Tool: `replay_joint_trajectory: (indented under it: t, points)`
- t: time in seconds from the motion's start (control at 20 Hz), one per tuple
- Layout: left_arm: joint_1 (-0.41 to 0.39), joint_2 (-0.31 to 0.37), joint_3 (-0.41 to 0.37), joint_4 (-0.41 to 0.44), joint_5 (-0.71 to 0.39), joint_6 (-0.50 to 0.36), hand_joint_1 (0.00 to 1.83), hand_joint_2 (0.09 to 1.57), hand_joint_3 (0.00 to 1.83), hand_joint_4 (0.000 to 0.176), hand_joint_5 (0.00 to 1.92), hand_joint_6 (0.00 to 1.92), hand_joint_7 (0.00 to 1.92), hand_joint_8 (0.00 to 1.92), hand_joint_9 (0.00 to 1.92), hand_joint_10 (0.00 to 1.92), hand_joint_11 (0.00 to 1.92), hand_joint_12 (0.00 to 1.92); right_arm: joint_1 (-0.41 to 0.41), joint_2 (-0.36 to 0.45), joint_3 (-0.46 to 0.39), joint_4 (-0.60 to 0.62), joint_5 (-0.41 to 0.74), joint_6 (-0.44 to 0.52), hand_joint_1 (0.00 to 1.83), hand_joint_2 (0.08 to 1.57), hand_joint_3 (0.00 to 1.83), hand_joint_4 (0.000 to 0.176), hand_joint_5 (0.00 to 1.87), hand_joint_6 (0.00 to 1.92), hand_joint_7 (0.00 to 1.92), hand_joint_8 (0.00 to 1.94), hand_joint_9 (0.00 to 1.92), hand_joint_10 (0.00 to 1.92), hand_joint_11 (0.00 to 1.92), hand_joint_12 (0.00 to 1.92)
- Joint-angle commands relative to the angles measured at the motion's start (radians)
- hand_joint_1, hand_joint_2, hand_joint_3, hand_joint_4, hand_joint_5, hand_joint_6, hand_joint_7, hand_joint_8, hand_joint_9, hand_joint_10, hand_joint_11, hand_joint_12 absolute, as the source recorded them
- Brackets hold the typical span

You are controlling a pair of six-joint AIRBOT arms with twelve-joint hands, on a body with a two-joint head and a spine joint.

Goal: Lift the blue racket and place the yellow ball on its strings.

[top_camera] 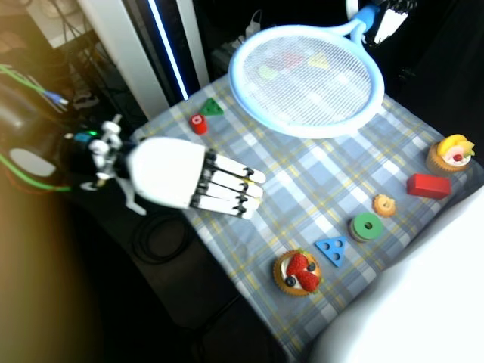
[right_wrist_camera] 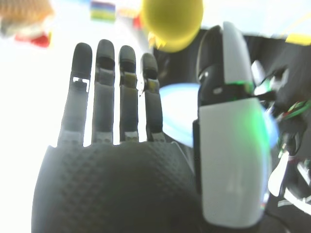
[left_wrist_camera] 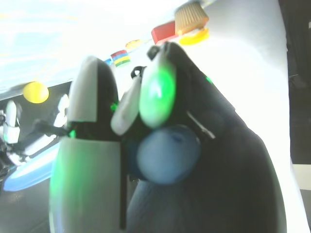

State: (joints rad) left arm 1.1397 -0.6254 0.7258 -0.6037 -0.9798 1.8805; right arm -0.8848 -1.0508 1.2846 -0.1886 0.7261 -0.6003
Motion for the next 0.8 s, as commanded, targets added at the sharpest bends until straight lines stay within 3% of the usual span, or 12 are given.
replay_joint_trajectory:
  t: [0.0,0.1,0.15,0.2,0.25,0.3,0.4,0.45,0.5,0.55,0.65,0.75]
  points:
    - [-0.005,0.007,0.001,0.014,-0.121,-0.011,1.67,1.23,0.0,0.176,0.97,1.92,1.33,1.92,1.59,1.92,1.56,1.92,0.017,-0.006,0.007,0.015,0.076,0.006,1.14,0.93,0.0,0.0,0.57,0.0,0.65,0.0,0.67,0.01,0.34,0.81]
    - [-0.006,0.007,0.0,0.014,-0.123,-0.011,1.71,1.21,0.0,0.176,0.92,1.92,1.29,1.92,1.56,1.92,1.54,1.92,0.026,-0.026,0.022,0.001,0.043,0.006,1.2,0.95,0.0,0.0,0.7,0.01,0.82,0.02,0.82,0.05,0.45,0.87]
    - [-0.006,0.007,-0.001,0.014,-0.123,-0.011,1.72,1.21,0.0,0.176,0.9,1.92,1.27,1.92,1.54,1.92,1.53,1.92,0.028,-0.034,0.028,0.001,0.037,0.006,1.34,1.03,0.02,0.0,0.84,0.01,1.03,0.67,1.02,0.18,0.6,1.16]
    - [-0.006,0.007,-0.002,0.014,-0.124,-0.011,1.7,1.22,0.0,0.176,0.93,1.92,1.29,1.92,1.54,1.92,1.54,1.92,0.029,-0.035,0.031,0.002,0.036,0.007,1.28,1.08,0.0,0.0,0.94,0.65,1.09,0.91,1.12,0.31,0.7,1.22]
    - [-0.002,0.007,-0.002,0.014,-0.125,-0.011,1.69,1.24,0.0,0.176,0.98,1.92,1.34,1.92,1.58,1.92,1.44,1.92,0.032,-0.033,0.03,0.002,0.04,0.012,1.26,1.1,0.01,0.0,0.99,0.75,1.05,1.06,1.13,0.64,0.82,1.3]
    - [-0.001,0.007,-0.002,0.014,-0.125,-0.011,1.68,1.23,0.0,0.176,0.98,1.92,1.34,1.92,1.59,1.92,1.37,1.92,0.033,-0.031,0.03,0.002,0.046,0.015,1.26,1.09,0.0,0.0,1.12,0.61,0.98,1.16,1.07,0.9,0.93,1.35]
    - [0.0,0.007,0.003,0.014,-0.113,-0.011,1.69,1.19,0.0,0.176,0.94,1.92,1.31,1.92,1.57,1.92,1.51,1.92,0.036,-0.007,0.017,0.01,0.087,0.026,1.24,1.11,0.0,0.0,1.09,0.69,0.94,1.2,0.97,0.99,0.86,1.41]
    - [-0.003,0.005,0.01,0.015,-0.097,-0.011,1.63,1.22,0.0,0.176,0.96,1.92,1.36,1.92,1.6,1.92,1.56,1.92,0.036,0.012,0.006,0.029,0.124,0.026,1.35,1.12,0.0,0.0,1.08,0.62,0.87,1.2,0.91,1.31,0.82,1.53]
    - [-0.005,0.005,0.016,0.015,-0.086,-0.01,1.6,1.23,0.0,0.176,0.96,1.92,1.39,1.92,1.62,1.92,1.57,1.92,0.036,0.025,-0.002,0.046,0.153,0.026,1.36,1.15,0.01,0.0,0.97,0.9,0.8,1.23,0.83,1.38,0.68,1.54]
    - [-0.009,0.004,0.023,0.015,-0.073,-0.007,1.61,1.23,0.0,0.174,0.91,1.92,1.4,1.92,1.65,1.92,1.44,1.92,0.036,0.044,-0.012,0.065,0.192,0.026,1.36,1.16,0.0,0.0,0.92,1.04,0.8,1.19,0.81,1.39,0.62,1.52]
    - [-0.019,0.002,0.029,0.007,-0.058,0.023,1.57,1.26,0.01,0.176,0.81,1.92,1.39,1.92,1.65,1.92,1.52,1.92,0.036,0.083,-0.031,0.088,0.273,0.026,1.36,1.16,0.0,0.0,0.94,1.01,0.83,1.19,0.77,1.38,0.53,1.39]
    - [-0.036,-0.006,0.029,-0.006,-0.047,0.08,1.59,1.23,0.0,0.176,0.74,1.92,1.38,1.92,1.64,1.92,1.41,1.92,0.048,0.106,-0.041,0.087,0.329,0.026,1.36,1.15,0.0,0.0,0.92,1.08,0.88,1.12,0.77,1.32,0.52,1.28]
